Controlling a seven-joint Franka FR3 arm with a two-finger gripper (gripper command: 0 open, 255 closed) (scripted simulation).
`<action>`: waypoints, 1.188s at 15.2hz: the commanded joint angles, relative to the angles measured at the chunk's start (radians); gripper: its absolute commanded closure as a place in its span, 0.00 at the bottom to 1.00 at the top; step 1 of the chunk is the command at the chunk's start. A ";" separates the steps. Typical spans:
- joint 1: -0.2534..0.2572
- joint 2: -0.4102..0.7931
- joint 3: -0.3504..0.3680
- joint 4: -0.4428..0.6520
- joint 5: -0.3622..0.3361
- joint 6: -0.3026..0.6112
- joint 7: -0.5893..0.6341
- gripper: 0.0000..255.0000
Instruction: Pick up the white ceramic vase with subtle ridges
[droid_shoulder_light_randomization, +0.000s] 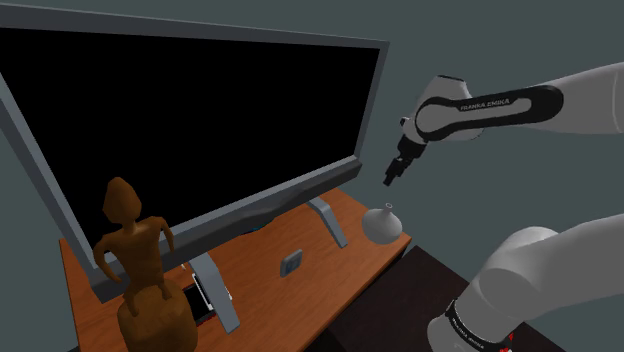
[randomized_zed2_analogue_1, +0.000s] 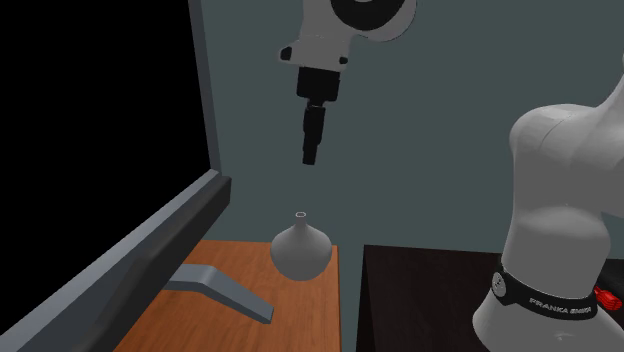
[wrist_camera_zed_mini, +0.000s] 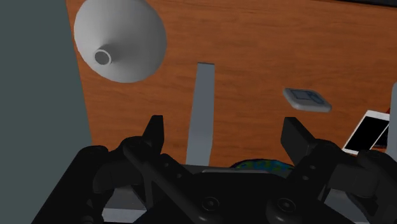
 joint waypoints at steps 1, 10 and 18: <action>-0.004 0.054 -0.032 -0.009 -0.004 0.060 -0.037 0.00; 0.016 0.386 -0.195 0.055 0.094 0.296 -0.279 0.00; -0.024 0.739 -0.225 0.213 0.407 0.411 -0.620 0.00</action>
